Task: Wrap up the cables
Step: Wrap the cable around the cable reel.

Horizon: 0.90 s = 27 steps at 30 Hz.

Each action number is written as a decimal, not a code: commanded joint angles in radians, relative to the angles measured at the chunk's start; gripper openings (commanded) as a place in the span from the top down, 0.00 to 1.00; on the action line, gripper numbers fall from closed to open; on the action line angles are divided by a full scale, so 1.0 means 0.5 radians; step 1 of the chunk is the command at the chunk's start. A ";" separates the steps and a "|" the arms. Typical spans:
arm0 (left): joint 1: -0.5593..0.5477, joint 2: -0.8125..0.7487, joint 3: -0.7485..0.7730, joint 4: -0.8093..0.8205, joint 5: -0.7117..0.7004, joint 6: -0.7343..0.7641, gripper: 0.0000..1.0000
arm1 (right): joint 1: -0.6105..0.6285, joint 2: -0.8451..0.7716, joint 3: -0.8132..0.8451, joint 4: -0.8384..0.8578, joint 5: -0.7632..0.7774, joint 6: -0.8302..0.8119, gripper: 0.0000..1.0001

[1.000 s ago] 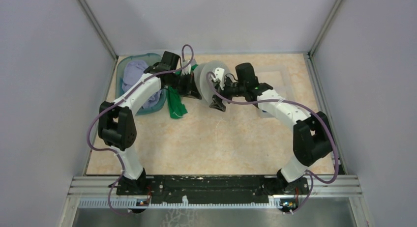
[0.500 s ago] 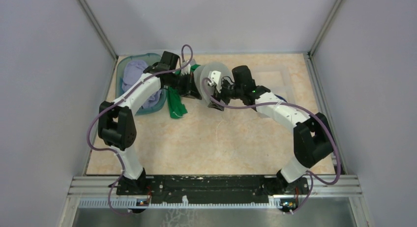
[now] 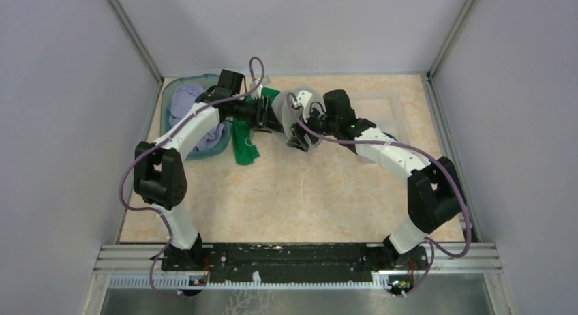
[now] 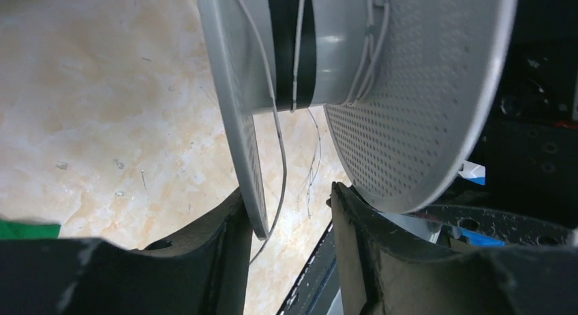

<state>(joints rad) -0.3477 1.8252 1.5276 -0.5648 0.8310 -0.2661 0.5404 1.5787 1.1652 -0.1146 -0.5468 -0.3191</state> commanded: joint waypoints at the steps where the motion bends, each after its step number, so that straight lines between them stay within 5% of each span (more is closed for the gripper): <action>1: 0.031 -0.193 -0.058 0.195 0.211 0.067 0.46 | -0.009 -0.037 0.120 0.011 0.013 0.126 1.00; 15: 0.139 -0.511 -0.331 -0.005 0.148 1.099 0.27 | -0.188 -0.047 0.259 -0.076 -0.258 0.334 1.00; 27: 0.137 -0.740 -0.676 0.252 -0.018 1.731 0.50 | -0.230 -0.047 0.349 -0.160 -0.361 0.405 1.00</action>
<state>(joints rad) -0.2832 1.4876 1.2098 -0.4961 0.8265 0.4637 0.4332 1.5814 1.2602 -0.2508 -0.6792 -0.1287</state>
